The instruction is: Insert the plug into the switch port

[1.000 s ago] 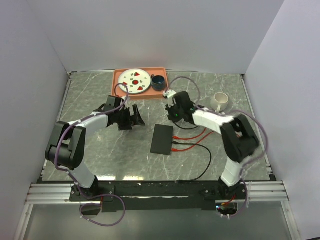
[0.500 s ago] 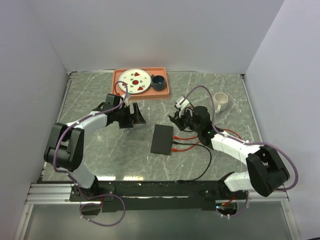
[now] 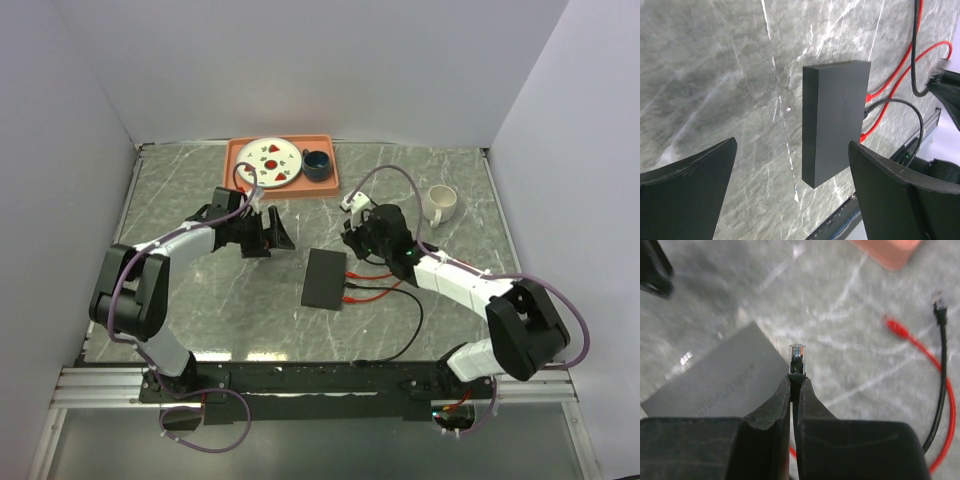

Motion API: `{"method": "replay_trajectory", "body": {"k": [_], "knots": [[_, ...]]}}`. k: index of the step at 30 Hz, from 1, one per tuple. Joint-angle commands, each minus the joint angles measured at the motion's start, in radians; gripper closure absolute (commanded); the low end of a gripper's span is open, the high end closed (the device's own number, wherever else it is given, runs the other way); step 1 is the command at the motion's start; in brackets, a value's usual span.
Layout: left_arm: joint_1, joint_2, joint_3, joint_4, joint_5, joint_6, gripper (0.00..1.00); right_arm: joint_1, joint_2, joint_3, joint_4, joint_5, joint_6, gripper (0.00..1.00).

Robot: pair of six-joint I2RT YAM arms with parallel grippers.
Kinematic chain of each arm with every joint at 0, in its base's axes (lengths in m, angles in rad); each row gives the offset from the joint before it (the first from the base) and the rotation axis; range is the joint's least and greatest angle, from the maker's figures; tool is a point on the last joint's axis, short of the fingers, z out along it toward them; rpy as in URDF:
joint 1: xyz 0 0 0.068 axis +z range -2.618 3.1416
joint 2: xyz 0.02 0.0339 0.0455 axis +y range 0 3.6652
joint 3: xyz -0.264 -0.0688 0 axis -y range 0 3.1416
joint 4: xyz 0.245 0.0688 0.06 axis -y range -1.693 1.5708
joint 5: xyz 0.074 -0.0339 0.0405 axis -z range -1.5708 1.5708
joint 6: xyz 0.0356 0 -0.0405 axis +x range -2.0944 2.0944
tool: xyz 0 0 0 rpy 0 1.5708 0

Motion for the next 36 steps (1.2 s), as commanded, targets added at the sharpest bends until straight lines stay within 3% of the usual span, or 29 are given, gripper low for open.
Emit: {"method": "replay_trajectory", "body": {"k": [1, 9, 13, 24, 29, 36], "knots": [[-0.019, 0.048, 0.038, 0.008, 0.072, 0.020, 0.01, 0.022, 0.034, 0.102, -0.252, 0.135, 0.002, 1.00], [-0.062, 0.116, 0.050, 0.032, 0.100, 0.009, 0.01, 0.044, 0.197, 0.253, -0.554, 0.278, 0.015, 1.00], [-0.079, 0.151, 0.070, 0.032, 0.098, 0.009, 0.01, 0.071, 0.290, 0.285, -0.605, 0.300, -0.001, 1.00], [-0.104, 0.225, 0.096, 0.054, 0.112, -0.008, 0.01, 0.139, 0.242, 0.265, -0.534, 0.134, -0.070, 1.00], [-0.107, 0.232, 0.084, 0.057, 0.114, -0.009, 0.11, 0.176, 0.252, 0.277, -0.516, 0.074, -0.074, 1.00], [-0.107, 0.228, 0.087, 0.045, 0.087, -0.008, 0.13, 0.191, 0.242, 0.293, -0.499, -0.050, -0.056, 1.00]]}}
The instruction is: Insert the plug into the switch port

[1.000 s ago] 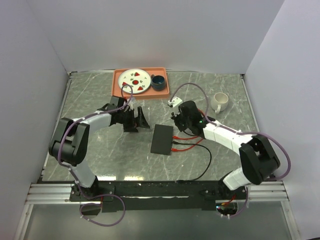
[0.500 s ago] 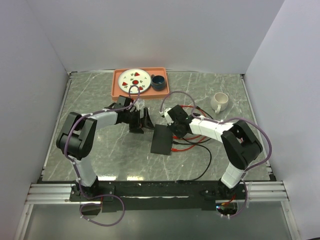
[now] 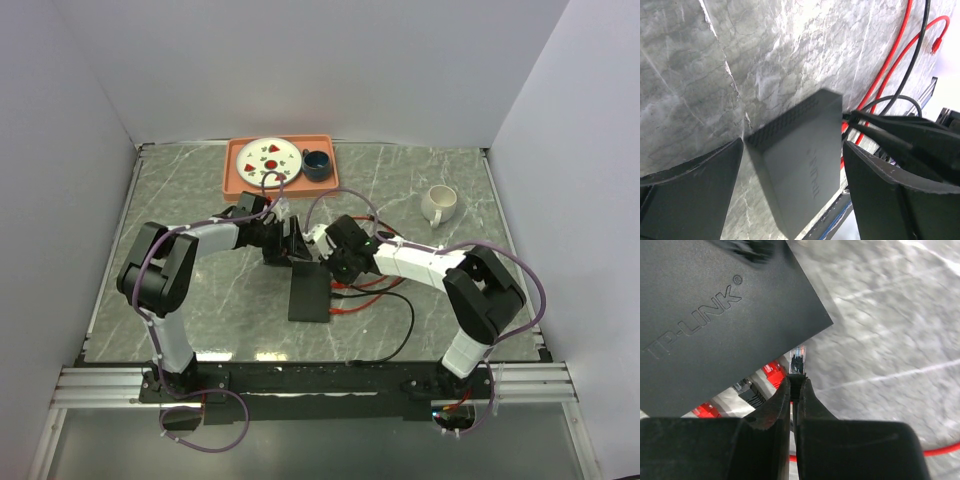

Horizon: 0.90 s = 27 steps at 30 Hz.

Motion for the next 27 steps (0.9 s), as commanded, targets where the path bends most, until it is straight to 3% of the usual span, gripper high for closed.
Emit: {"method": "replay_trajectory", "body": {"k": [1, 6, 8, 10, 15, 21, 27], "knots": [[-0.008, 0.017, 0.011, -0.002, -0.020, 0.007, 0.14, 0.014, -0.050, 0.038, 0.043, -0.124, 0.000, 1.00], [-0.008, -0.023, 0.017, -0.028, -0.073, 0.013, 0.26, 0.017, -0.044, 0.060, 0.022, -0.091, 0.003, 1.00], [-0.008, -0.085, 0.016, -0.115, -0.223, 0.022, 0.25, 0.015, -0.024, 0.078, 0.003, -0.080, -0.003, 1.00], [-0.008, -0.123, -0.012, -0.162, -0.256, 0.031, 0.24, 0.017, -0.017, 0.070, 0.012, -0.079, -0.006, 1.00], [-0.023, -0.232, -0.154, -0.068, -0.137, -0.026, 0.25, 0.015, -0.050, 0.008, 0.069, -0.054, -0.004, 1.00], [-0.033, -0.219, -0.225, -0.010, -0.137, -0.046, 0.26, 0.014, -0.017, 0.012, 0.058, 0.007, -0.023, 1.00], [-0.051, -0.163, -0.169, -0.004, -0.177, -0.032, 0.29, 0.015, 0.026, 0.061, 0.057, 0.026, -0.029, 1.00]]}}
